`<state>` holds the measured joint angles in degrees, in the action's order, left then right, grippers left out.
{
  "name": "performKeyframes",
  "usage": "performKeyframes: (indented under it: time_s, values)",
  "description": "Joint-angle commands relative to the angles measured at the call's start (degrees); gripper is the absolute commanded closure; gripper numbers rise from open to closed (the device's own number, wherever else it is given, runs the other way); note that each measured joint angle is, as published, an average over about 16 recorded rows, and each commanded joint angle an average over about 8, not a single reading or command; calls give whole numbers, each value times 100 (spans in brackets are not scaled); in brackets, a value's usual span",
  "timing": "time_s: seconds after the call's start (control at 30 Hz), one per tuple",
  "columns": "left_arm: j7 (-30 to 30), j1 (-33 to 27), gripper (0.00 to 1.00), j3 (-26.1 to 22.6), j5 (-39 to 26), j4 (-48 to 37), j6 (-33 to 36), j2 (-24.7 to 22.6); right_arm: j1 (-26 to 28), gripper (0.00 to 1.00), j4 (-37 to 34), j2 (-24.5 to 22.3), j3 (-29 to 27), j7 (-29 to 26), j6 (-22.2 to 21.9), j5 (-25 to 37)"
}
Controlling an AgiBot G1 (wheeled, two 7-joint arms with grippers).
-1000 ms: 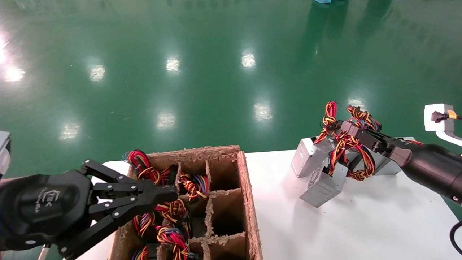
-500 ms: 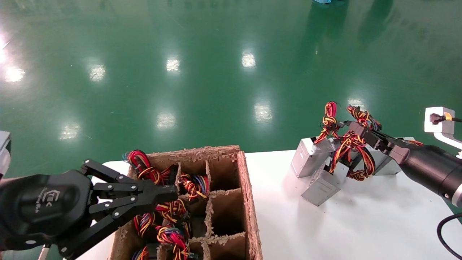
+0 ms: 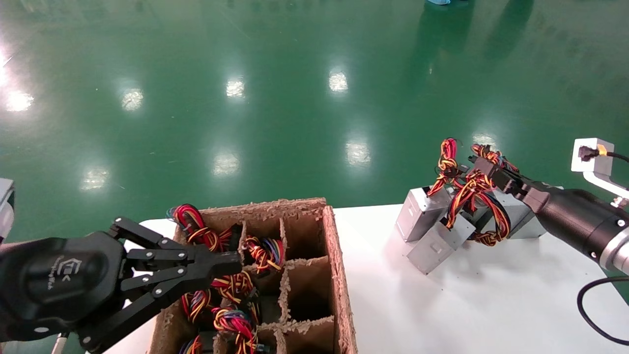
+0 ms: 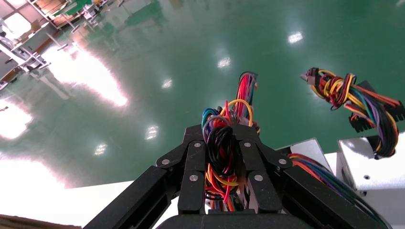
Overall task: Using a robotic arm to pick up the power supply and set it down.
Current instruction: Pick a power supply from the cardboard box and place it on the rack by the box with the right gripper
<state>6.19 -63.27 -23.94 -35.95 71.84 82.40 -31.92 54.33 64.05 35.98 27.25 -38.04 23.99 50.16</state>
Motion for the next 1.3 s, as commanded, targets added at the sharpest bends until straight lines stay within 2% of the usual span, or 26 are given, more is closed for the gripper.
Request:
performKeyframes:
  time_s: [0.03,0.63,0.93,0.97,1.0,1.2,1.23,1.3]
  values:
    - [0,0,100,0,0,0,0,0,26,100,4,20,27,-40,-62,24]
    - [0,0,100,0,0,0,0,0,236,100,-63,287,303,-335,-605,227]
    - [0,0,100,0,0,0,0,0,296,100,-98,382,451,-429,-707,305]
    - [0,0,100,0,0,0,0,0,298,96,-105,386,468,-437,-709,313]
    - [0,0,100,0,0,0,0,0,300,86,-113,390,485,-445,-709,321]
    - [0,0,100,0,0,0,0,0,334,11,-157,404,570,-479,-718,376]
    - [0,0,100,-1,0,0,0,0,342,2,-158,402,580,-479,-727,389]
    - [0,0,100,-1,0,0,0,0,357,0,-152,393,593,-479,-754,413]
